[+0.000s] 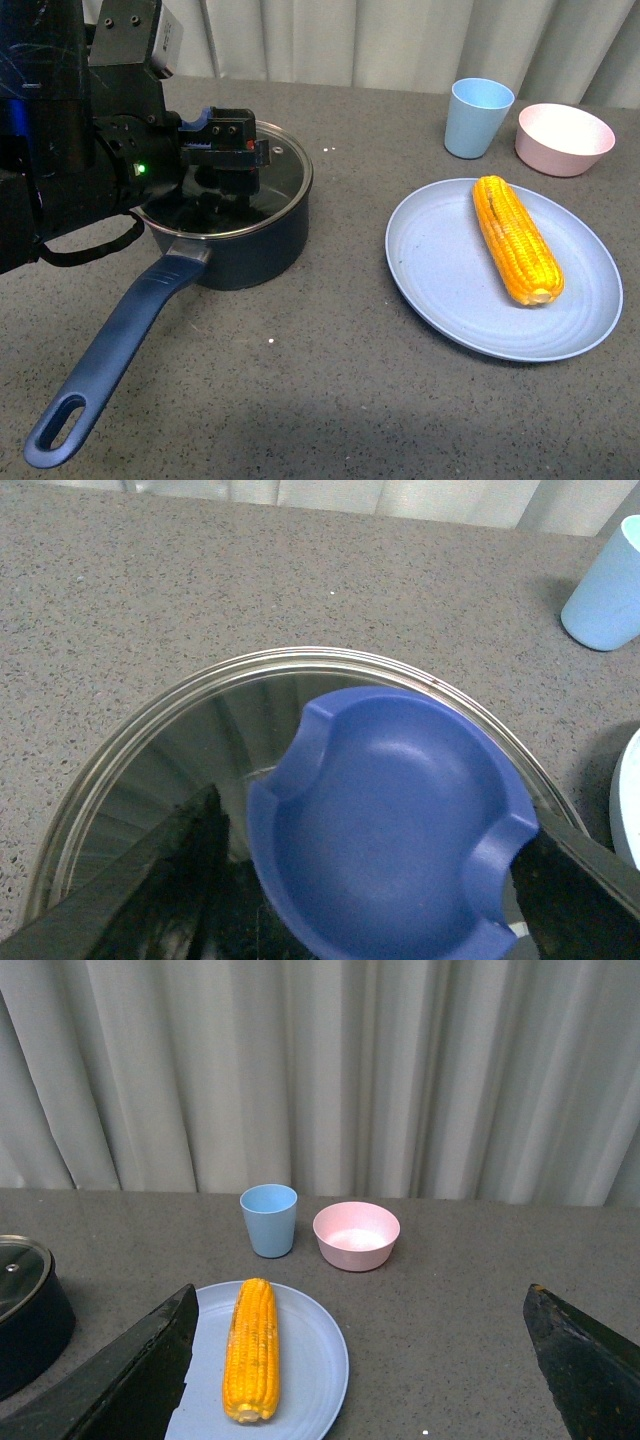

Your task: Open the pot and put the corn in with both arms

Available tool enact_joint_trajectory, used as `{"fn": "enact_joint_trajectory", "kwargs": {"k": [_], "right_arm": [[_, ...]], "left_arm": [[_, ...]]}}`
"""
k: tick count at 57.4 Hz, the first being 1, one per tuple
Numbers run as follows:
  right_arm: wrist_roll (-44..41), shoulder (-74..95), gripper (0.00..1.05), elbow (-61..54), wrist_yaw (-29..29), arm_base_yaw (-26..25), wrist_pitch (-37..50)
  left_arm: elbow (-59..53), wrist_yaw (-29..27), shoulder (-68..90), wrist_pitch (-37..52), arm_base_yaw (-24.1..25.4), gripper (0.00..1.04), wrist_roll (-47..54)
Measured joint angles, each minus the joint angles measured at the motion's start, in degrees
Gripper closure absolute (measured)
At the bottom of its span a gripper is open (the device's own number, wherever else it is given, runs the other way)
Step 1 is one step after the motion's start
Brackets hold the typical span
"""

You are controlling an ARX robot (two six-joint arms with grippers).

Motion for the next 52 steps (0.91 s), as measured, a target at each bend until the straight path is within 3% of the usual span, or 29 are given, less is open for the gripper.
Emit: {"fn": "enact_joint_trajectory", "kwargs": {"k": [5, 10, 31, 36, 52], "right_arm": [[0.0, 0.0, 0.09, 0.0, 0.0, 0.0, 0.0], [0.0, 0.0, 0.09, 0.0, 0.0, 0.0, 0.0], [0.0, 0.0, 0.09, 0.0, 0.0, 0.0, 0.0], [0.0, 0.0, 0.09, 0.0, 0.0, 0.0, 0.0], [0.0, 0.0, 0.09, 0.0, 0.0, 0.0, 0.0]], "left_arm": [[0.02, 0.28, 0.0, 0.13, -0.09, 0.44, -0.22], [0.02, 0.28, -0.24, 0.22, -0.07, 0.5, 0.04], [-2.1, -0.37, -8.44, 1.14, 2.29, 0.58, -1.77], [-2.91, -0.26, -9.33, 2.38, 4.92, 0.58, -1.7], [-5.6, 1.51, -5.01, 8.15, 20.28, 0.58, 3.54]]}}
